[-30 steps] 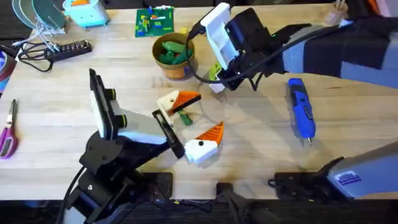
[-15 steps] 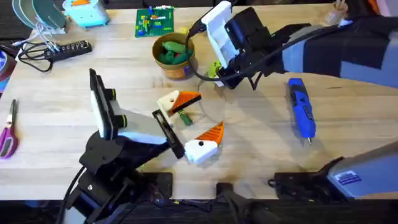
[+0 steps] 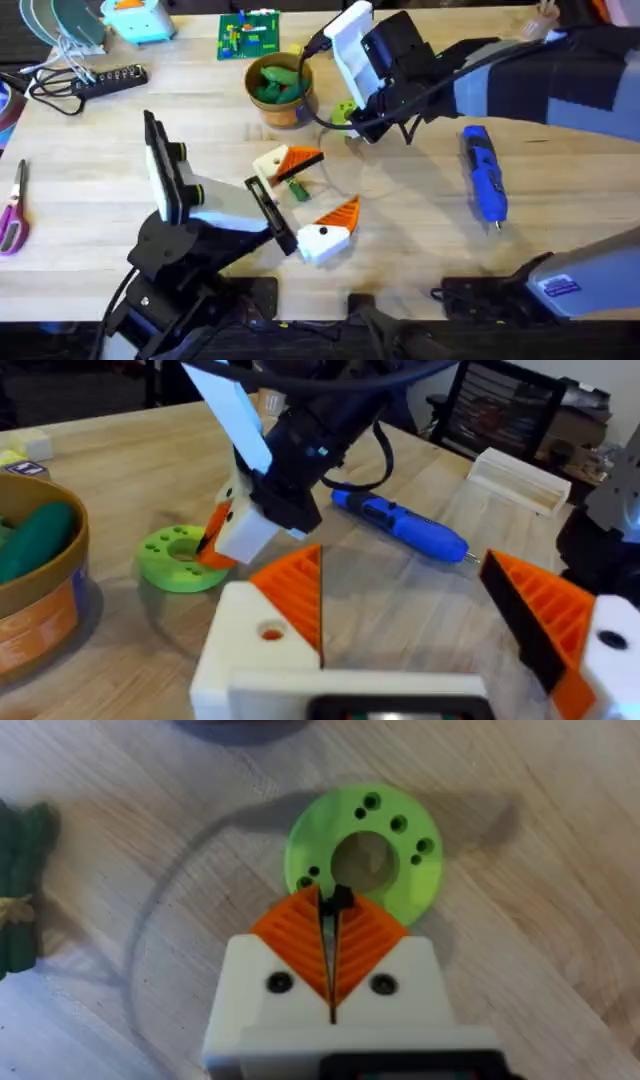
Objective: Pick up the gripper from the table and insert it into the empty holder that is missing its gripper. Then pick up a screw, insert it into the mounting hole, and use the screwdriver to tighten it. Finally, clean up the table by picking up the vegetable and placing it into the bucket.
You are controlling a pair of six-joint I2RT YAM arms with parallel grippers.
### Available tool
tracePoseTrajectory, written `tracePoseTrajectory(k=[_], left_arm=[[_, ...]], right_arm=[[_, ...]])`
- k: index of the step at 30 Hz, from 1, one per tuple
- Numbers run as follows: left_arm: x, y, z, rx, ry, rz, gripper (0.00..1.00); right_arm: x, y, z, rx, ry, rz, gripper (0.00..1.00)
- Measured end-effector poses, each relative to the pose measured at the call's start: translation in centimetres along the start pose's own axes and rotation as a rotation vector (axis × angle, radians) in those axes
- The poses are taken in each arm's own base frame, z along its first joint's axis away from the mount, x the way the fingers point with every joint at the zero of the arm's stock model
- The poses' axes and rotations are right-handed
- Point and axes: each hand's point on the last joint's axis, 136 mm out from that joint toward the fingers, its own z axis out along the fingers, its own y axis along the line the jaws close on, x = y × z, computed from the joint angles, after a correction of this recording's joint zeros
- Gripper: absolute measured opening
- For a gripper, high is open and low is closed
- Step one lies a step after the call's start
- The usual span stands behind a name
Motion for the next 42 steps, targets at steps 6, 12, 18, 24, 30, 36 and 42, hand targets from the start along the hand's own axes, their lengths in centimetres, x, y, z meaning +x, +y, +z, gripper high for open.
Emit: tracePoseTrajectory(k=[6, 12, 18, 24, 30, 36, 42], left_arm=[[0.0, 0.0, 0.0, 0.0, -0.001, 0.0, 0.992], [0.0, 0.0, 0.0, 0.0, 0.0, 0.0, 0.993], [0.0, 0.0, 0.0, 0.0, 0.0, 0.0, 0.994], [0.0, 0.0, 0.0, 0.0, 0.0, 0.0, 0.993], [0.0, 0.0, 0.0, 0.0, 0.0, 0.0, 0.993], [0.0, 0.0, 0.0, 0.0, 0.0, 0.0, 0.993], [0.0, 0.0, 0.0, 0.0, 0.0, 0.007, 0.993]], right_arm=[[-0.1, 0.0, -0.1, -0.001, 0.002, 0.008, 0.007], [-0.4, 0.0, -1.7, 0.001, 0.007, 0.024, 0.007], [-1.8, -0.1, -5.3, 0.007, -0.021, 0.048, 0.007], [-3.4, 0.3, -9.9, 0.0, -0.071, 0.073, 0.007], [-7.3, 3.5, -15.9, -0.105, -0.257, 0.076, 0.007], [-8.6, 7.7, -19.3, -0.214, -0.334, 0.082, 0.007], [-8.5, 13.2, -19.3, -0.329, -0.309, 0.055, 0.007]])
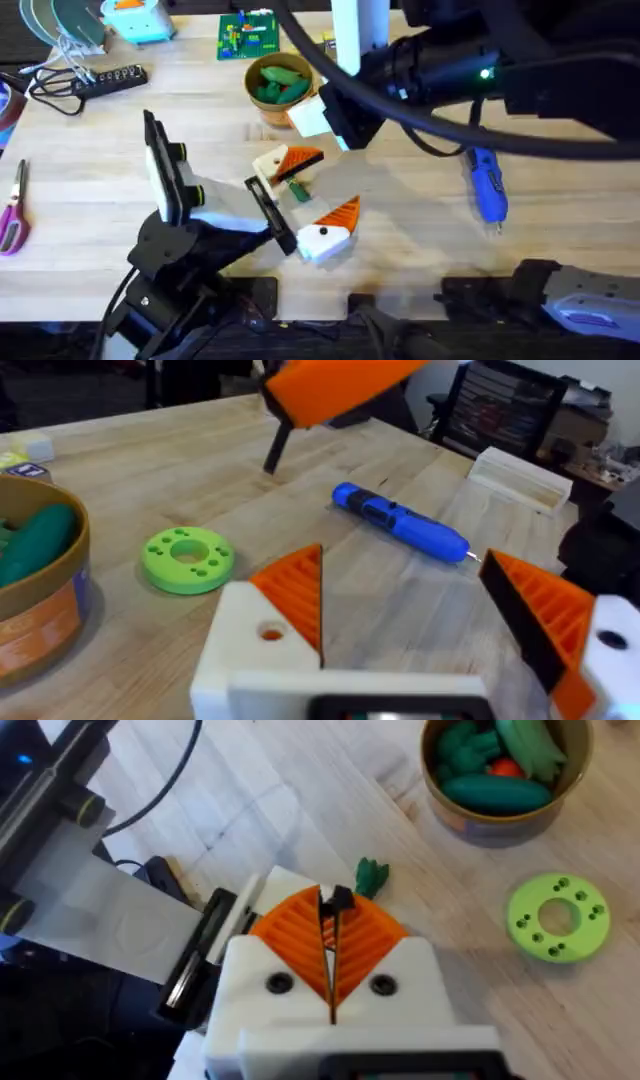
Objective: Pick up the gripper from the table and insert it into the empty holder that is missing its gripper. Then pick up a screw, insert it into the mounting hole, and use the screwdriver to tighten it. Finally, clean up the table by picking up the vegetable and placing it into the bucket.
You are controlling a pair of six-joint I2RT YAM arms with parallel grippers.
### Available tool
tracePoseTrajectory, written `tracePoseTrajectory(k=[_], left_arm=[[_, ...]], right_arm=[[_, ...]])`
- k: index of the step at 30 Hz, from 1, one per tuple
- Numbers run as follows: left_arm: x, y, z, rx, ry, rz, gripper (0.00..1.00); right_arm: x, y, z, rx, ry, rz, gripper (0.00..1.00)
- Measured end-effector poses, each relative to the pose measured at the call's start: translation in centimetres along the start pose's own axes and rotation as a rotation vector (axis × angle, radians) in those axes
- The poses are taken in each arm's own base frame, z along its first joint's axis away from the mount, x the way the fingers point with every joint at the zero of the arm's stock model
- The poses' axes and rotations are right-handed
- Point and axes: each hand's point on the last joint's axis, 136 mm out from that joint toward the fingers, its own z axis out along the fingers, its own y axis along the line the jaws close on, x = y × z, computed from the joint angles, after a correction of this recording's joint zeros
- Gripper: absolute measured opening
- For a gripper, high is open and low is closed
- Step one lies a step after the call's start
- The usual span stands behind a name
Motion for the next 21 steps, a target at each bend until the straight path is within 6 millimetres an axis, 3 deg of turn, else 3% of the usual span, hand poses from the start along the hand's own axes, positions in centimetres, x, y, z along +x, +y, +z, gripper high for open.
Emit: tracePoseTrajectory(k=[12, 21], left_arm=[[0.0, 0.0, 0.0, 0.0, 0.0, 0.047, 0.993], [0.0, 0.0, 0.0, 0.0, 0.0, 0.062, 0.993]], right_arm=[[0.5, 2.8, 0.8, -0.055, 0.021, 0.001, 0.007], [1.7, 3.3, 2.6, -0.065, 0.077, -0.002, 0.007]])
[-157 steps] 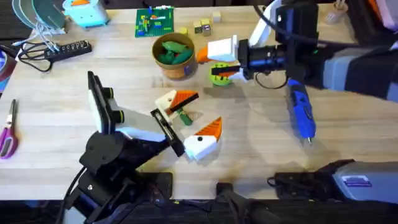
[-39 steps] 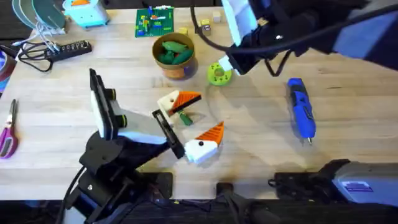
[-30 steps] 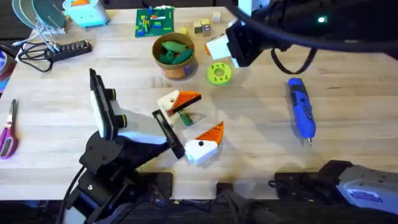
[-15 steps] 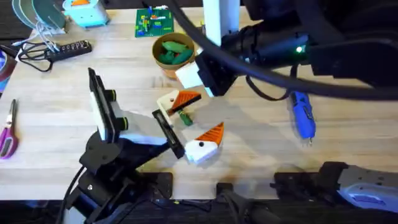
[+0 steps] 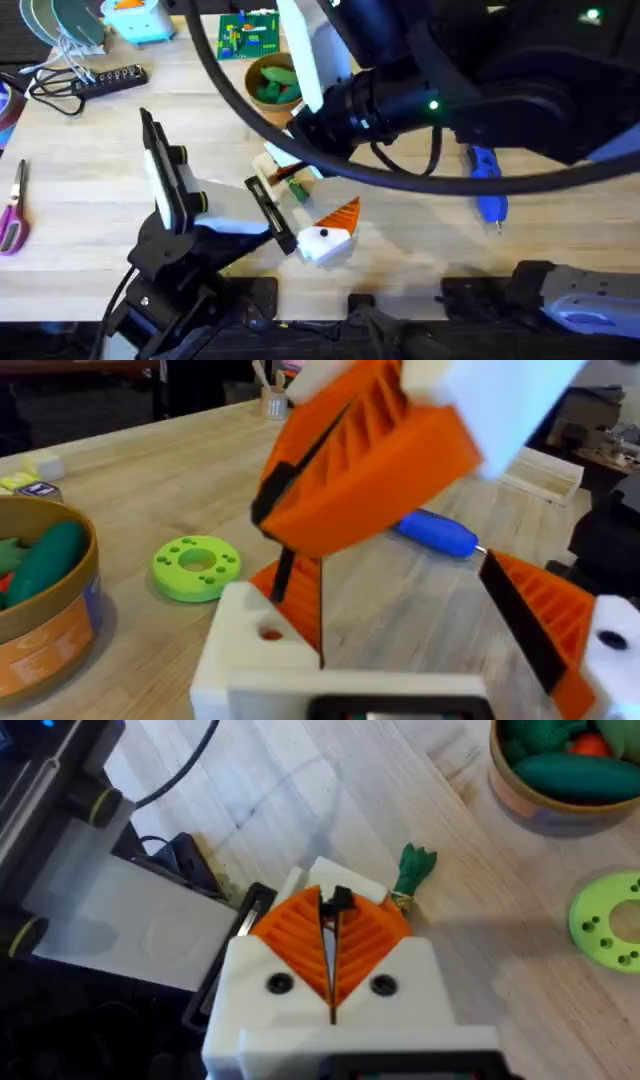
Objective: Pick up the gripper from the table and insert it into the empty holder that is missing its gripper. Then pick up a screw, insert it into the mounting hole, and use the screwdriver to tighten it. Finally, clean up the table by picking up the vegetable and placing it into the bucket.
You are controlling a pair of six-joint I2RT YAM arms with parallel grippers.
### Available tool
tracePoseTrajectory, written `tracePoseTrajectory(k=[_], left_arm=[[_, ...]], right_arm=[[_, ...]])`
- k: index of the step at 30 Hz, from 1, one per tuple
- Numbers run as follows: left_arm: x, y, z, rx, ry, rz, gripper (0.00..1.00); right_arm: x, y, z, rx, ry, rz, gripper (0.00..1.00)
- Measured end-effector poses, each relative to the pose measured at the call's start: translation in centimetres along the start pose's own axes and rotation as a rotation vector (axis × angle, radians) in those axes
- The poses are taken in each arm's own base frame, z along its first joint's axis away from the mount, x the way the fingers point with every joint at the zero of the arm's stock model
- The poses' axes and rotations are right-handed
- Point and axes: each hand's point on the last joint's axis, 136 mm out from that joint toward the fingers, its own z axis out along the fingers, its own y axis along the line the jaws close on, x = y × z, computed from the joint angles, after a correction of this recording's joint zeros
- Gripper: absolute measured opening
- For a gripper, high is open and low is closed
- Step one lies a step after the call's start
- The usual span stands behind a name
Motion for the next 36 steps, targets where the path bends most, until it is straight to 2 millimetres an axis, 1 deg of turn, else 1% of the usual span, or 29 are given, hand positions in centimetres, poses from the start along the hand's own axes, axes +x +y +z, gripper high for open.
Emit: tracePoseTrajectory(k=[14, 20, 22, 29, 30, 31, 36], left_arm=[[0.0, 0.0, 0.0, 0.0, 0.001, 0.003, 0.993], [0.0, 0.0, 0.0, 0.0, 0.001, 0.002, 0.993], [0.0, 0.1, 0.0, -0.003, 0.001, -0.002, 0.993], [0.0, 0.1, 0.0, -0.004, 0.0, -0.002, 0.993], [0.0, 0.1, 0.0, -0.005, 0.0, -0.002, 0.993], [0.0, 0.1, 0.0, -0.004, 0.0, -0.002, 0.993], [0.0, 0.0, 0.0, -0.002, 0.0, 0.0, 0.993]], right_arm=[[0.5, -0.2, 0.6, 0.004, 0.024, 0.006, 0.007], [1.6, -0.5, 2.2, 0.008, 0.082, 0.014, 0.007], [1.8, -0.5, 2.5, 0.007, 0.089, 0.015, 0.007], [1.8, -0.5, 2.5, 0.007, 0.089, 0.015, 0.016], [1.8, -0.5, 2.5, 0.005, 0.089, 0.018, 0.102], [1.8, -0.4, 2.5, 0.004, 0.091, 0.018, 0.16], [1.7, -0.4, 2.2, 0.0, 0.085, 0.024, 0.399]])
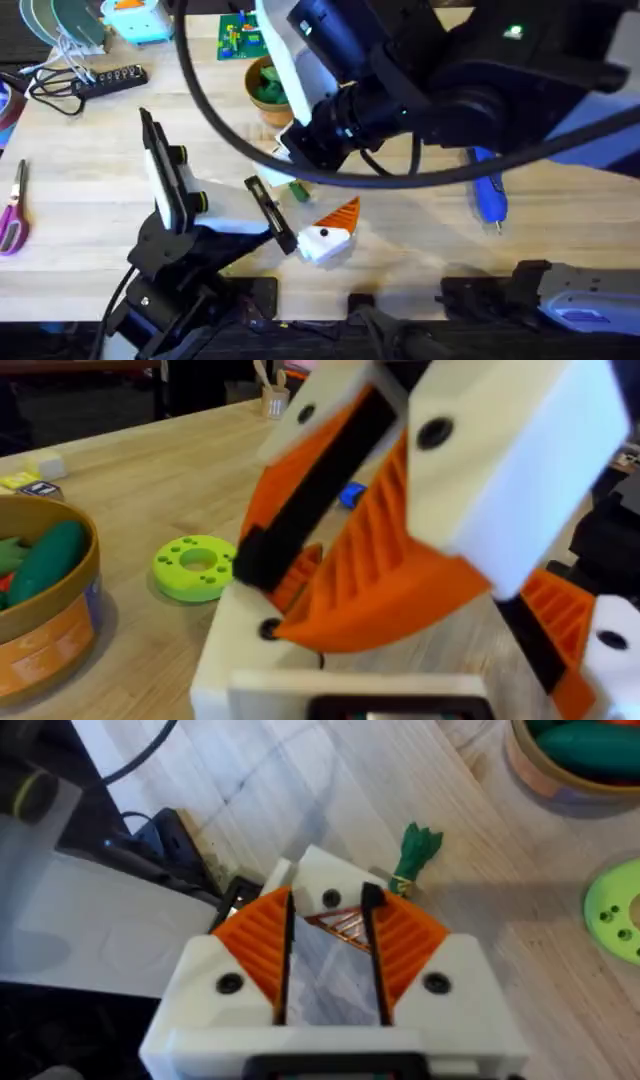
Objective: Pick up the gripper from the table and insert it into the empty holder that is missing its gripper. Then pick up a screw, insert it into the mounting hole, and use the screwdriver to tighten it. Finally, clean up the table by picking up the vegetable and placing it into the bucket.
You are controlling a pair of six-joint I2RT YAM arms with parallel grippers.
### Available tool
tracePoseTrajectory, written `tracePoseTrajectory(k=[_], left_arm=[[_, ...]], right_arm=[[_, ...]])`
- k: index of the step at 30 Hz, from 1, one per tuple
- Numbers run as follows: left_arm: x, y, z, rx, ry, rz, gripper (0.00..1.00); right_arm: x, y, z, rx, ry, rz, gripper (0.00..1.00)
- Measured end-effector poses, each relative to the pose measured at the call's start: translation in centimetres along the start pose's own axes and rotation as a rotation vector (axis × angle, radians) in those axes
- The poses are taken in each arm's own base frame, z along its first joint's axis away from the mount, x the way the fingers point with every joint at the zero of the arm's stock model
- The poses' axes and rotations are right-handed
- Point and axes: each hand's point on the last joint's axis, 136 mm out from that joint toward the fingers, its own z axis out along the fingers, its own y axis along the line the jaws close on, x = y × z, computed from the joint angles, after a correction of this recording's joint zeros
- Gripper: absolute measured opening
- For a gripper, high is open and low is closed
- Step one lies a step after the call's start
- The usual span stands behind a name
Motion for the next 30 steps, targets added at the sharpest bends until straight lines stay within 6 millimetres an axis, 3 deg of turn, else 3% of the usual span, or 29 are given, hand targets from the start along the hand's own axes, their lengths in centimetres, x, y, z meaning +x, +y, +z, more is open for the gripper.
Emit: tracePoseTrajectory(k=[5, 6, 7, 12, 17, 20, 22, 26, 30], left_arm=[[0.0, 0.0, 0.0, 0.002, 0.0, 0.002, 0.993], [0.0, 0.0, 0.0, 0.002, 0.0, 0.002, 0.992], [0.0, 0.0, 0.0, 0.002, 0.0, 0.003, 0.993], [0.0, 0.0, 0.0, 0.002, 0.0, 0.003, 0.992], [0.0, 0.0, 0.0, 0.002, 0.0, 0.003, 0.992], [0.0, 0.0, 0.0, 0.002, 0.0, 0.003, 0.992], [0.0, 0.0, 0.0, 0.002, 0.0, 0.003, 0.993], [0.0, 0.0, 0.0, 0.002, 0.0, 0.003, 0.994], [0.0, 0.0, 0.0, 0.002, 0.0, 0.003, 0.993]], right_arm=[[-1.3, -1.1, -2.7, 0.021, -0.076, 0.021, 0.722], [-2.4, -2.1, -5.9, 0.047, -0.16, 0.036, 0.907], [-2.6, -2.5, -7.2, 0.058, -0.189, 0.044, 0.939], [-1.7, -4.2, -12.8, 0.12, -0.265, 0.097, 0.957], [2.3, -5.3, -16.5, 0.186, -0.22, 0.135, 0.981], [7.4, -4.9, -17.6, 0.209, -0.064, 0.097, 0.992], [9.7, -4.5, -18.2, 0.213, 0.001, 0.055, 0.994], [10.7, -4.3, -18.7, 0.219, 0.002, 0.008, 0.993], [11.0, -4.7, -18.0, 0.22, 0.003, -0.005, 0.994]])
